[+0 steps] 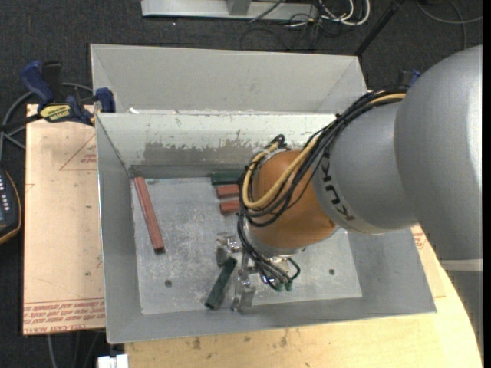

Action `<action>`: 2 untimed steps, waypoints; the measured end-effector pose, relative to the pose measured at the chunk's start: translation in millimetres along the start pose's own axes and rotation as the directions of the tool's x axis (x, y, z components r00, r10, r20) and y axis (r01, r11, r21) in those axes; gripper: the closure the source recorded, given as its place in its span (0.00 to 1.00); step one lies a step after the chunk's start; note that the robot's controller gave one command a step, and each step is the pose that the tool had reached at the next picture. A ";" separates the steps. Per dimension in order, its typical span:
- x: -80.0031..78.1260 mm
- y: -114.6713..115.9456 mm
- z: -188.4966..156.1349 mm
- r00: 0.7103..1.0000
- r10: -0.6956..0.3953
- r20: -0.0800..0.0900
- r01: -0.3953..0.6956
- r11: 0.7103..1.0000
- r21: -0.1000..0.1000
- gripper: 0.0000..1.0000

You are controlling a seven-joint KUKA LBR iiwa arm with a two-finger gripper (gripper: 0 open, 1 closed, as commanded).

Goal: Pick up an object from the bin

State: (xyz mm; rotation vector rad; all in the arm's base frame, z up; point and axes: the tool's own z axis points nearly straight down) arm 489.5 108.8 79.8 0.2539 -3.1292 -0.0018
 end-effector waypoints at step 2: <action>5.3 5.4 -131.5 1.000 -0.016 0.011 0.016 1.000 0.000 1.00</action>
Offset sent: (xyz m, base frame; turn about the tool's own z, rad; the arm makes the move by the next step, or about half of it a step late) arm 0.0000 0.0000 0.0000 0.0000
